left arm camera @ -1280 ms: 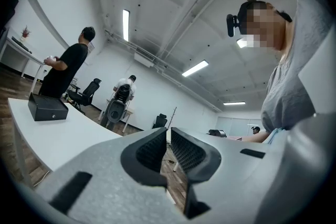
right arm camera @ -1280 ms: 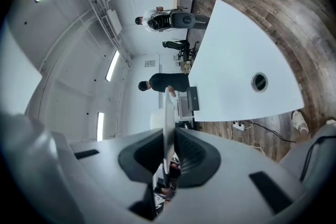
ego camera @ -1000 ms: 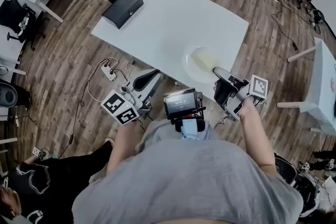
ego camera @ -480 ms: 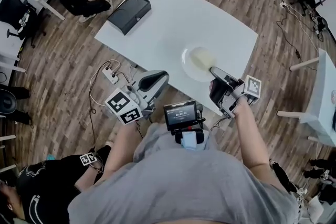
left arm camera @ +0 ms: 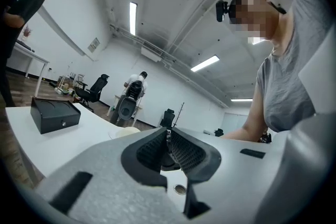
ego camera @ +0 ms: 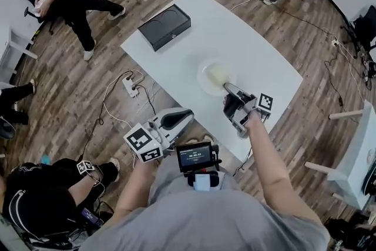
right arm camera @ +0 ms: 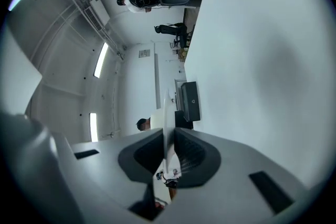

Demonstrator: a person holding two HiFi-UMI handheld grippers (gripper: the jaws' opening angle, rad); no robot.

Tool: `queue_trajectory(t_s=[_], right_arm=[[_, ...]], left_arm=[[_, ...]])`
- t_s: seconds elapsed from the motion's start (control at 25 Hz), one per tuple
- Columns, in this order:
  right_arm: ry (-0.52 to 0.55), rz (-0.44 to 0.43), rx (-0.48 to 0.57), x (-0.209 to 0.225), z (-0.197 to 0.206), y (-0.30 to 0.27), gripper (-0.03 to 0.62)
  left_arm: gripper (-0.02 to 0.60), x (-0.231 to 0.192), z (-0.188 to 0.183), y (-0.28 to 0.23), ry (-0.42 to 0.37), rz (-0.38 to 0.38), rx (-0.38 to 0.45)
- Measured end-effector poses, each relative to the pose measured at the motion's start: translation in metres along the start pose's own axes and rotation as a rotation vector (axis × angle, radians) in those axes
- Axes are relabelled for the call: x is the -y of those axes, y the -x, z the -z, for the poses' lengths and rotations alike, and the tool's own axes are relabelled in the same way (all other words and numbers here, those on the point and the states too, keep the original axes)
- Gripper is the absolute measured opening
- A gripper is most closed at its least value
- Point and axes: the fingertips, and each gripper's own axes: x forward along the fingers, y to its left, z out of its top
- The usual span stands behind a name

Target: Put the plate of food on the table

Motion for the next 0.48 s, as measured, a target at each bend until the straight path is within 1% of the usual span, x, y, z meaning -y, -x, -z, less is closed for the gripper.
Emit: queue_trajectory(t_s=[0.12,0.28,0.4,0.48], right_arm=[[0.007,0.019,-0.02,0.025,-0.008,-0.035,0.052],[0.052,0.023,-0.035,0.051,-0.02,-0.04,0.052],[0.054,0.032,-0.036,0.069,-0.027,-0.045,0.052],[0.052,0.053,-0.049,0.08,-0.027,-0.057,0.052]], left_arm=[[0.031,-0.02,-0.001,0.014,0.016,-0.063,0.021],[0.031,-0.013,0.015,0.011,0.017,-0.117,0.013],[0.031,-0.01,0.026,0.006,0.023,-0.155,0.009],[0.031,-0.014,0.027,0.007,0.034,-0.173,0.01]])
